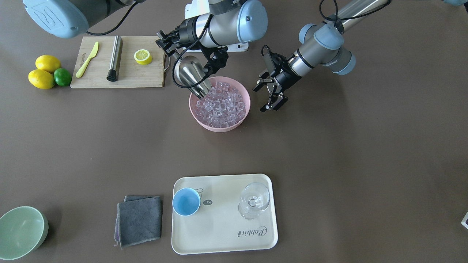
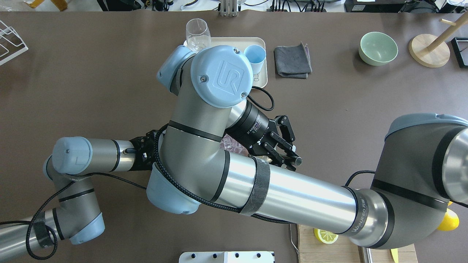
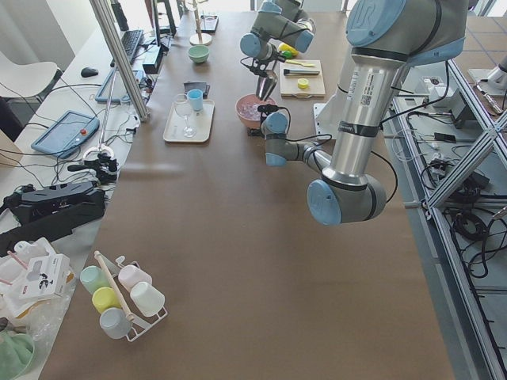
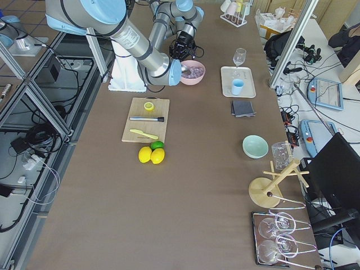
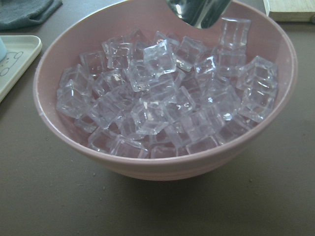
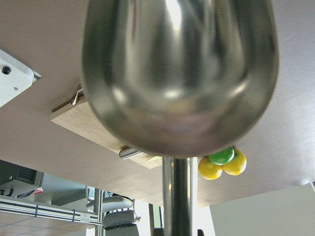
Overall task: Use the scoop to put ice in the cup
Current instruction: 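Lower the scoop into the ice cubes with the right gripper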
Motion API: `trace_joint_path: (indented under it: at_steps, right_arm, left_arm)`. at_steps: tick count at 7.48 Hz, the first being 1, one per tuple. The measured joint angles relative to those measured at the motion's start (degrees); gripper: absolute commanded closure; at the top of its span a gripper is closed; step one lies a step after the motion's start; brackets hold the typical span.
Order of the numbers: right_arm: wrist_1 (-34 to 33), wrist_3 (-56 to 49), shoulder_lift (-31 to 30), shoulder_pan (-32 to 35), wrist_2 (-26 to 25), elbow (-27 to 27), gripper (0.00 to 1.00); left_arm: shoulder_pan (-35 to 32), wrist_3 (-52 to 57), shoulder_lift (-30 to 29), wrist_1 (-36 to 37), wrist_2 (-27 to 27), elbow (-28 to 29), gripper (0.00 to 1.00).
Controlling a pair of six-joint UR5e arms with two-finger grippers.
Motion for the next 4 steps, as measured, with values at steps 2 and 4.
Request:
trace_joint_path:
  at_steps: [2, 4]
  right_arm:
    - [0.31, 0.00, 0.07, 0.00, -0.21, -1.52, 1.00]
    - [1.71, 0.00, 0.15, 0.00, -0.20, -3.46, 1.00]
  left_arm:
    - [-0.03, -0.02, -0.18, 0.00, 0.90, 0.13, 0.01]
    - [-0.14, 0.00, -0.20, 0.00, 0.86, 0.16, 0.01]
